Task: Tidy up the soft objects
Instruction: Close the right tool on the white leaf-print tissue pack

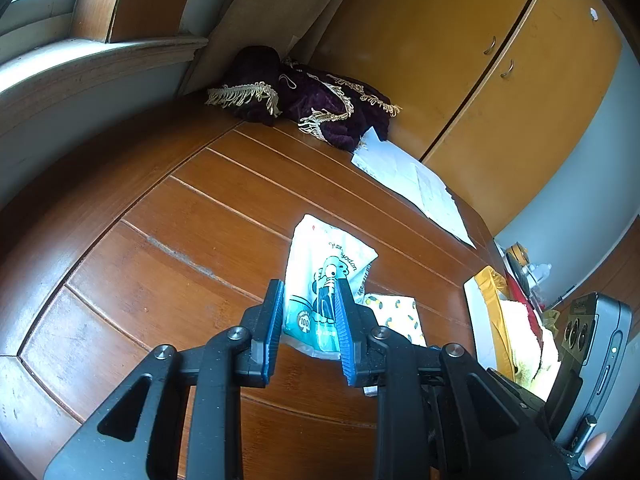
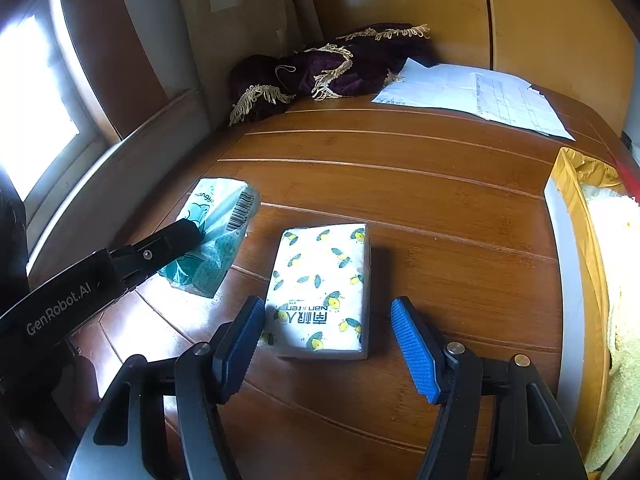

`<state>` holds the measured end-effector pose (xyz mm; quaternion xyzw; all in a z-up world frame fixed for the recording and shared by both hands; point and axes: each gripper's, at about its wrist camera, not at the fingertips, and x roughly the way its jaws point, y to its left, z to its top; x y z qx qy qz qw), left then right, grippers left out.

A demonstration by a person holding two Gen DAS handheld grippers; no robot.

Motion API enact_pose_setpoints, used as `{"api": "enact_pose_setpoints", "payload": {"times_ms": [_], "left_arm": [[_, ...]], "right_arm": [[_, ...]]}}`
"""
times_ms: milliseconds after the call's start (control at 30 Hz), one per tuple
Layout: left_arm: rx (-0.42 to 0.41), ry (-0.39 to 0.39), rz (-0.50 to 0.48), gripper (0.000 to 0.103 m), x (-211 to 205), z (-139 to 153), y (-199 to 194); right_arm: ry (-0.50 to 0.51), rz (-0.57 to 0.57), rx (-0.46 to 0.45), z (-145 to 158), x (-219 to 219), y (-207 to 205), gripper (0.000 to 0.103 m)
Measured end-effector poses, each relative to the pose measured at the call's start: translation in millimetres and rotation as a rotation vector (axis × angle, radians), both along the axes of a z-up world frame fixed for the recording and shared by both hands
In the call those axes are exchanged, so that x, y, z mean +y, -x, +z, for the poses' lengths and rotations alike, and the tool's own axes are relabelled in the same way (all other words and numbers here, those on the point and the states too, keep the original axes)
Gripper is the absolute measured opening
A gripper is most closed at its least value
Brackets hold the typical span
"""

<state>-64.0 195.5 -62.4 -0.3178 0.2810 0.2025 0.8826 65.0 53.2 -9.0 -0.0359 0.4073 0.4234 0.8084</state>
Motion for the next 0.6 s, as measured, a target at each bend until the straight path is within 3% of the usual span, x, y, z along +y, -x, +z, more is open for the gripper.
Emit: {"api": "enact_pose_setpoints", "payload": {"times_ms": [100, 267, 433, 600], "left_arm": [[-0.001, -0.002, 0.0, 0.022, -0.2, 0.3, 0.6], [0.002, -0.001, 0.002, 0.022, -0.2, -0.5, -0.2], [0.003, -0.001, 0.003, 0.022, -0.5, -0.5, -1.6], [0.003, 0.003, 0.005, 0.023, 0.2, -1.2, -1.8]], "right_arm": [[0.0, 0.011, -0.008, 0.9, 1.8, 3.0, 0.058], [0.017, 0.015, -0.04, 1.8, 4.7, 7.3, 0.058], [0.011, 0.027, 0.011, -2.9, 4.7, 3.5, 0.059], [0.054, 0.031, -0.04, -2.2, 10.2, 13.0, 0.06]]}}
